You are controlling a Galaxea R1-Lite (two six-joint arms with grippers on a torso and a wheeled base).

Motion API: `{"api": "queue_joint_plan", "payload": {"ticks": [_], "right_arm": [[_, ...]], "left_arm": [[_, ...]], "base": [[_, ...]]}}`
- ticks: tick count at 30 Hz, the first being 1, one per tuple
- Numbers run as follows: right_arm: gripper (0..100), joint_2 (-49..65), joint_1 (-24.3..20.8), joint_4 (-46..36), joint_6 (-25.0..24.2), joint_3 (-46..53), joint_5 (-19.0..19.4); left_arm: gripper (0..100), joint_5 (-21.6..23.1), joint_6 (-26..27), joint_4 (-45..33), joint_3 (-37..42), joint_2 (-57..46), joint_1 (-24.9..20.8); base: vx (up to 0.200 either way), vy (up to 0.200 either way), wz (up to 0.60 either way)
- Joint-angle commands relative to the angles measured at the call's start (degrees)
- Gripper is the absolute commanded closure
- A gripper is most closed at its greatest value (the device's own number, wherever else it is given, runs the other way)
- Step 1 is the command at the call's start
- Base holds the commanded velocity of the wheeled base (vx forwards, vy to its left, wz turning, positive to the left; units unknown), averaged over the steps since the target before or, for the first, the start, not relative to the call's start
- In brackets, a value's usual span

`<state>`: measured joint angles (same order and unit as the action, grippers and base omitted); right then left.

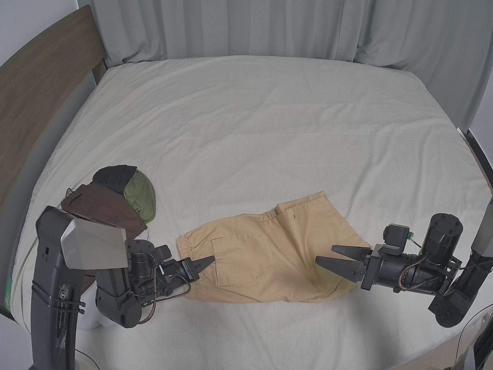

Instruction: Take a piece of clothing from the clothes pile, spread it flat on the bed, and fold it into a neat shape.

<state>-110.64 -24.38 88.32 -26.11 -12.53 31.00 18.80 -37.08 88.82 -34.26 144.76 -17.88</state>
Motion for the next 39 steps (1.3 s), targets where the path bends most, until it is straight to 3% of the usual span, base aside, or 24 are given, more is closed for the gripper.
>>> {"api": "queue_joint_plan", "payload": {"ticks": [1,17,23,32,34,39], "right_arm": [[0,-0.10,0.04,0.01,0.01,-0.04,0.02],[0,-0.10,0.12,0.01,0.01,0.05,0.02],[0,-0.10,0.30,0.01,0.01,0.05,0.02],[0,-0.01,0.30,0.01,0.01,0.05,0.02],[0,-0.10,0.30,0.01,0.01,0.14,0.02],[0,-0.10,0.30,0.01,0.01,0.14,0.02]], "left_arm": [[100,0.01,-0.71,0.39,-0.11,0.08,0.04],[100,0.01,-0.88,0.39,0.33,-0.36,0.66],[100,1.15,-0.53,0.39,2.09,-0.71,3.91],[100,12.75,-0.45,0.39,8.33,-6.60,8.13],[100,17.41,0.43,0.39,10.26,-8.44,10.33],[100,21.02,2.98,0.39,11.32,-9.94,13.05]], "base": [[0.000,0.000,0.00],[0.000,0.000,0.00],[0.000,0.000,0.00],[0.000,0.000,0.00],[0.000,0.000,0.00],[0.000,0.000,0.00]]}}
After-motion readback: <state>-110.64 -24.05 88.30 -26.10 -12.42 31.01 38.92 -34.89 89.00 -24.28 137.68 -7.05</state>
